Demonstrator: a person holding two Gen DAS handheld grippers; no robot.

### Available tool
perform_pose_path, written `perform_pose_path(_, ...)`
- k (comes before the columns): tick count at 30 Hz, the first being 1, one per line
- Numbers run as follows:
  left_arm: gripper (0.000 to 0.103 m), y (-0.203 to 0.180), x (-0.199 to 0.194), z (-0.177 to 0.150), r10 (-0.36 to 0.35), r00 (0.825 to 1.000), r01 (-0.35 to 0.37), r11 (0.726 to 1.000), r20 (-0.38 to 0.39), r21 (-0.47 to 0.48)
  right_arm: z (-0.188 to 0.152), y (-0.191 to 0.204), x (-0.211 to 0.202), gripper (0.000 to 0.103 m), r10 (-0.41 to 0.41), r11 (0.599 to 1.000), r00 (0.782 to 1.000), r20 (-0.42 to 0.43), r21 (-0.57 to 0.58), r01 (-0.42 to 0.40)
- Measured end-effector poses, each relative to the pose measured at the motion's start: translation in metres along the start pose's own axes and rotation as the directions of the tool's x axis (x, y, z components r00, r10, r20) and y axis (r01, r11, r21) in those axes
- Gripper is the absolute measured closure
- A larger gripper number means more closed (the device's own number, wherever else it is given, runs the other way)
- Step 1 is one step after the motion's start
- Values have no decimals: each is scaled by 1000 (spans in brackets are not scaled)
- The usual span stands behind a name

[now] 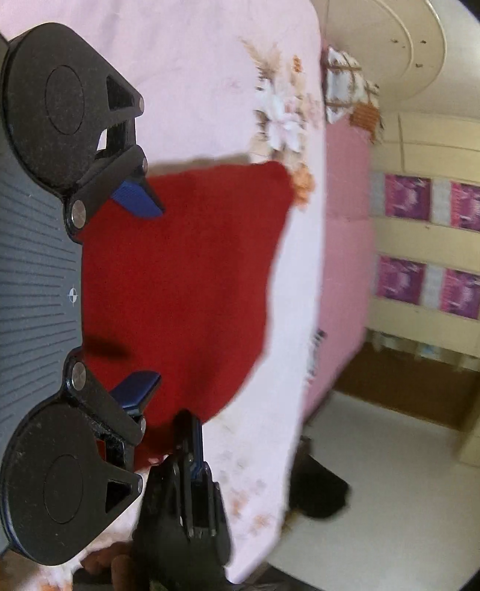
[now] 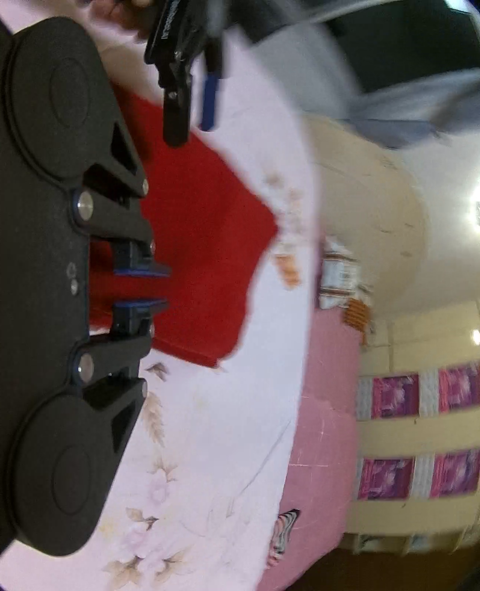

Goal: Fold small clothes

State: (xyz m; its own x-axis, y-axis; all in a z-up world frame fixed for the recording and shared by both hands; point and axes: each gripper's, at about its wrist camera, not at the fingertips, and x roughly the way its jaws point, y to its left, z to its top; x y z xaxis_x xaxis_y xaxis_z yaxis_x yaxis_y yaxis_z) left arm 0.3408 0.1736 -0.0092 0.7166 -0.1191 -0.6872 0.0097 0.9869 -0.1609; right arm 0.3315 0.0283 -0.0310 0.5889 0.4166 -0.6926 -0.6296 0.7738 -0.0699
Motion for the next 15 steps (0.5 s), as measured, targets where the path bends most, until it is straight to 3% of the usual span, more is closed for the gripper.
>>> perform_pose_path(3,14,-8,-12,3,23,1000,-23,1000,21,9,-2,4,13,97,-131,990,991,-26,-59,129)
perform_pose_path(4,14,-7,-20,2,9,999,-9,1000,40,-3,2,-2,6,95,-121,993,992,-16,-6,121)
perform_pose_path(5,14,-5,-27,0,0,999,0,1000,50,-13,2,-12,-5,90,-67,995,998,7,72,67)
perform_pose_path(6,14,-5,-35,-5,4,998,-3,1000,55,-13,1,-22,-16,78,-4,989,1000,23,147,1)
perform_pose_path(8,14,-4,-52,-19,28,997,-28,1000,73,-6,-12,-38,-37,74,89,962,996,22,257,-92)
perform_pose_path(11,14,2,-62,-44,48,995,-43,997,91,-56,-45,-56,-60,68,196,882,980,18,434,-184)
perform_pose_path(15,14,4,-66,-68,77,995,-71,993,63,-93,-85,-64,-60,66,320,732,947,12,632,-255)
